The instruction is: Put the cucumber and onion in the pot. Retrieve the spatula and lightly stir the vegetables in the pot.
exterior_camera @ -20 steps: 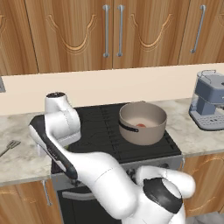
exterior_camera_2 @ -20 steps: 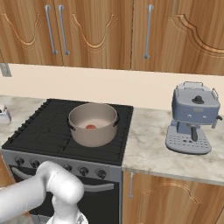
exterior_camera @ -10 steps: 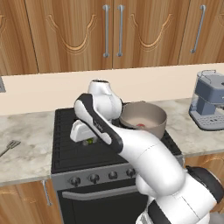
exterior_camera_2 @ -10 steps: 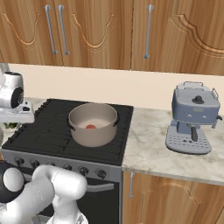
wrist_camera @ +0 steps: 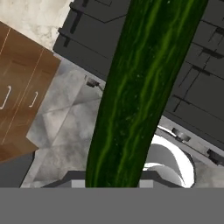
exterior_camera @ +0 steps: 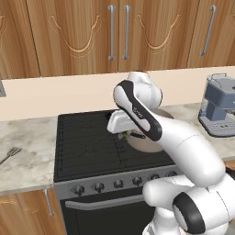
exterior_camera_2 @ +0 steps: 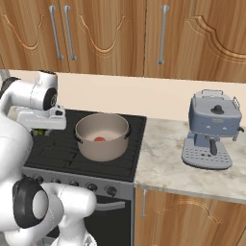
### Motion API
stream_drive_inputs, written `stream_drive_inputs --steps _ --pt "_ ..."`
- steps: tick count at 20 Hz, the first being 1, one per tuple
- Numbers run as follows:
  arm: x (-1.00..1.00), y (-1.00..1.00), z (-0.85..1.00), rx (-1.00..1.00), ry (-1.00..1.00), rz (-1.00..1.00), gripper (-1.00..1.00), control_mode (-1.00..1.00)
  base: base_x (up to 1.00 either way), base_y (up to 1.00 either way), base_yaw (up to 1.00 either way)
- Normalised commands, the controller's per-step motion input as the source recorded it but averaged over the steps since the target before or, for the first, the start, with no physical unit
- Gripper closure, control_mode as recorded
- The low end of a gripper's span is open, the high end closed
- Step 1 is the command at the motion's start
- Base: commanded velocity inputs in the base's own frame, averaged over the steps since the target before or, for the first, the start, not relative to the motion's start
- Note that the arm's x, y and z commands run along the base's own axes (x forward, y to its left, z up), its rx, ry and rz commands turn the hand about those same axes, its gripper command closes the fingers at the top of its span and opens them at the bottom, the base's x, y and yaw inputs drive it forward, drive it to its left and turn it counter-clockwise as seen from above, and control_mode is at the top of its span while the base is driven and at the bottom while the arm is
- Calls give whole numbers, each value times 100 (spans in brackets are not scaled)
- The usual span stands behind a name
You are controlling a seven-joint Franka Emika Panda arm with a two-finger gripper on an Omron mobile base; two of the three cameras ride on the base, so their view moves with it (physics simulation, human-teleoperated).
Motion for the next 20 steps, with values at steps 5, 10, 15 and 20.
stream_drive_inputs --steps 5,10,15,20 --pt "27 -100 6 0 0 -1 100 -100 0 0 0" --pt "36 -86 0 -2 0 -3 100 -100 0 0 0" --pt "20 -54 4 -11 3 -11 100 -100 0 0 0" --pt "30 -14 9 -9 5 -14 100 -100 0 0 0"
